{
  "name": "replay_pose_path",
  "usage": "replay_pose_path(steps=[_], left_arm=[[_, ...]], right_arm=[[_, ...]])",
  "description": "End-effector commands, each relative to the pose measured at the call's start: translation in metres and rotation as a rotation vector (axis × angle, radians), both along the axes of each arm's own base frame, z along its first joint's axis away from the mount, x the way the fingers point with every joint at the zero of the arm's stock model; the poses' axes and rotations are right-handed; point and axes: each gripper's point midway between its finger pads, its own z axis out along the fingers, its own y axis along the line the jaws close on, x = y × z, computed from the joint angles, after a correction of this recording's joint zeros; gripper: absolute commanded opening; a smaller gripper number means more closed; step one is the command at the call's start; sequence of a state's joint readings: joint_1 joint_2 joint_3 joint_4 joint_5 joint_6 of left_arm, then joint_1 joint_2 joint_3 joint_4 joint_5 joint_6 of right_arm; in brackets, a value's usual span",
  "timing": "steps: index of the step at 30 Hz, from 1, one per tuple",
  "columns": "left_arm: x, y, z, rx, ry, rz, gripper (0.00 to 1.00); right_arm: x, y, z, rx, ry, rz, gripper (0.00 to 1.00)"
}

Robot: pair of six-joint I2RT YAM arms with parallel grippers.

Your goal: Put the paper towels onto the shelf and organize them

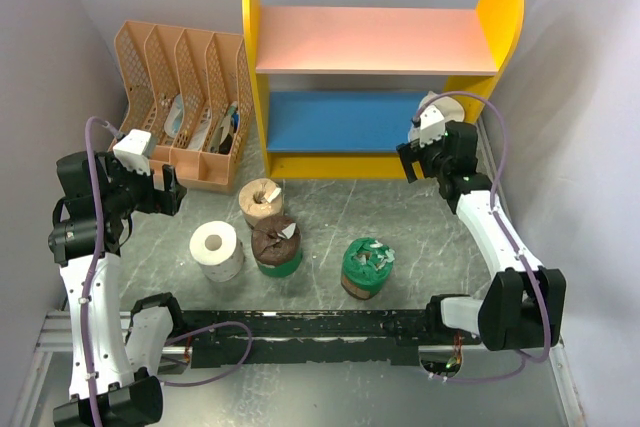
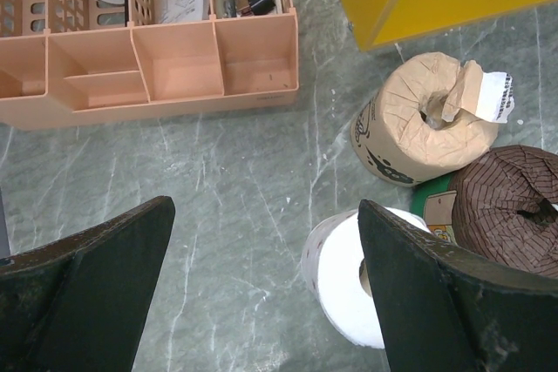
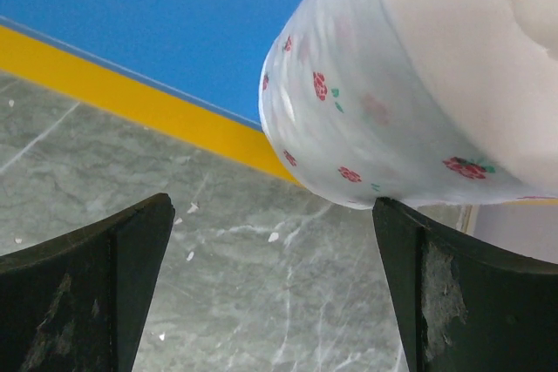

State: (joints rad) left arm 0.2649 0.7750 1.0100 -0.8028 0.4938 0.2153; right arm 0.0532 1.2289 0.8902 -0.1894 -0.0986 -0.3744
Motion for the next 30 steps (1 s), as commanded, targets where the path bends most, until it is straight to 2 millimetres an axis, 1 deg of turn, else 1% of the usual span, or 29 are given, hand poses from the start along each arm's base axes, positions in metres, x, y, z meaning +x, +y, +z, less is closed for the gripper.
replay_pose_path(steps=[1, 5, 7, 12, 13, 14, 15, 16, 18, 20, 22, 24, 25, 28, 30], left_arm=[[0.003, 0.005, 0.004, 0.008, -0.027, 0.027, 0.99], [0.003, 0.005, 0.004, 0.006, -0.025, 0.025, 0.99], [0.003, 0.005, 0.004, 0.006, -0.024, 0.025, 0.99], [0.004, 0.006, 0.002, 0.006, -0.02, 0.027, 0.99], [0.004, 0.006, 0.002, 0.005, -0.018, 0.029, 0.98], [0.005, 0.006, 0.0, 0.004, -0.011, 0.03, 0.98], [0.005, 0.006, 0.0, 0.004, -0.01, 0.028, 0.98], [0.006, 0.007, -0.001, 0.003, -0.007, 0.029, 0.98], [0.006, 0.007, 0.0, 0.004, -0.008, 0.032, 0.98], [0.005, 0.007, 0.001, 0.007, -0.013, 0.036, 0.98], [0.005, 0.008, 0.0, 0.007, -0.01, 0.039, 0.98], [0.006, 0.009, -0.002, 0.004, -0.003, 0.041, 0.98], [0.007, 0.009, -0.003, 0.004, 0.001, 0.042, 0.98], [0.008, 0.011, -0.004, 0.002, 0.008, 0.05, 0.99], [0.008, 0.013, -0.004, 0.004, 0.008, 0.059, 0.99]], right_arm=[[0.02, 0.006, 0.022, 0.049, -0.085, 0.008, 1.0], [0.026, 0.007, 0.025, 0.057, -0.091, 0.005, 1.0], [0.026, 0.01, 0.029, 0.072, -0.082, 0.009, 1.0], [0.012, 0.015, 0.04, 0.078, -0.069, 0.041, 1.0], [0.009, 0.016, 0.039, 0.079, -0.054, 0.053, 1.0], [0.006, 0.02, 0.043, 0.08, -0.046, 0.073, 1.0], [0.001, 0.026, 0.049, 0.084, -0.028, 0.115, 1.0], [-0.008, 0.032, 0.05, 0.075, 0.01, 0.166, 1.0], [-0.034, 0.044, 0.051, 0.075, 0.097, 0.269, 1.0], [-0.066, 0.056, 0.053, 0.049, 0.164, 0.412, 1.0], [-0.096, 0.061, 0.057, 0.019, 0.212, 0.52, 1.0], [-0.117, 0.063, 0.057, -0.019, 0.247, 0.586, 1.0], [-0.122, 0.062, 0.057, -0.042, 0.253, 0.593, 1.0], [-0.119, 0.061, 0.063, -0.094, 0.231, 0.574, 1.0], [-0.117, 0.069, 0.072, -0.103, 0.203, 0.58, 1.0]])
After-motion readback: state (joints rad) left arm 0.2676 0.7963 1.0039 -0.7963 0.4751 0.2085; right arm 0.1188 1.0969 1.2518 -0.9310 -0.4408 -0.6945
